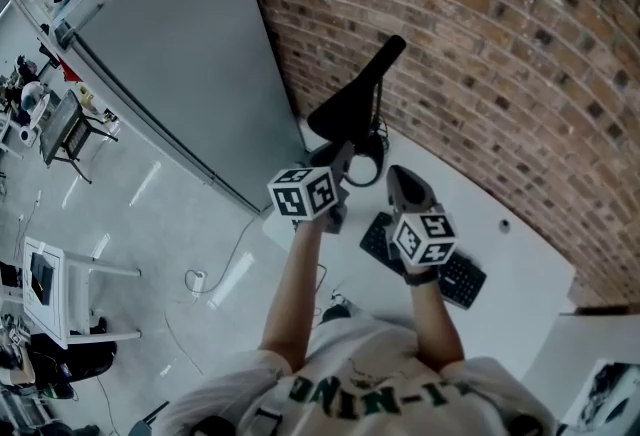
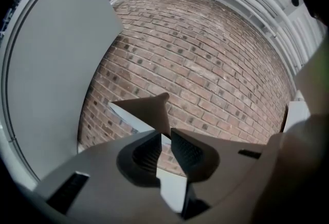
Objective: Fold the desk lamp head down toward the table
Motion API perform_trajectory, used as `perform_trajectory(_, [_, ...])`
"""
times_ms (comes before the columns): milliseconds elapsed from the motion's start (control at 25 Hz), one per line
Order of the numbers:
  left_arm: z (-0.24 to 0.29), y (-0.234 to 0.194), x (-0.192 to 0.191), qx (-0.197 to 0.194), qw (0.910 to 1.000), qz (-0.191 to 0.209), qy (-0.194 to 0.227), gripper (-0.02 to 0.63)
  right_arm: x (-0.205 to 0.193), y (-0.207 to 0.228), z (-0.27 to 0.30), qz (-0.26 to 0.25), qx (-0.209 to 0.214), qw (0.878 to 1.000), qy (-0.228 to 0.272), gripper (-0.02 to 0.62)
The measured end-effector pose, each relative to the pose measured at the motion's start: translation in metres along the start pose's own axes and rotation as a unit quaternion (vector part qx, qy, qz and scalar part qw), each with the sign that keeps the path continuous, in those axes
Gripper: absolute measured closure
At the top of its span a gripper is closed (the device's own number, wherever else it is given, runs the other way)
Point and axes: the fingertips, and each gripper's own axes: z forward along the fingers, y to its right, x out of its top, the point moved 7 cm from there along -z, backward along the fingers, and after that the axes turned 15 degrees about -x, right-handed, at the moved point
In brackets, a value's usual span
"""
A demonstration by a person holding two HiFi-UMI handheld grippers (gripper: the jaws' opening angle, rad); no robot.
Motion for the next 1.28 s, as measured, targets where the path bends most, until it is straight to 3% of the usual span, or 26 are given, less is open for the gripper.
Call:
perform_trajectory(880, [0.012,-0.025,-0.032,-0.007,0.9986,-0.046,-0.024,0.549,-0.020,-0.014,0.024,-0.004,0.014,0.999,-0.033,0.589])
perform_trajectory(1280, [0.026,-0.042,-0.056,-0.012,0.9950,-0.094,-0.030,0.548,-0.035,-0.007,0.037,-0.008,0.008,0.998,-0.055,0.589])
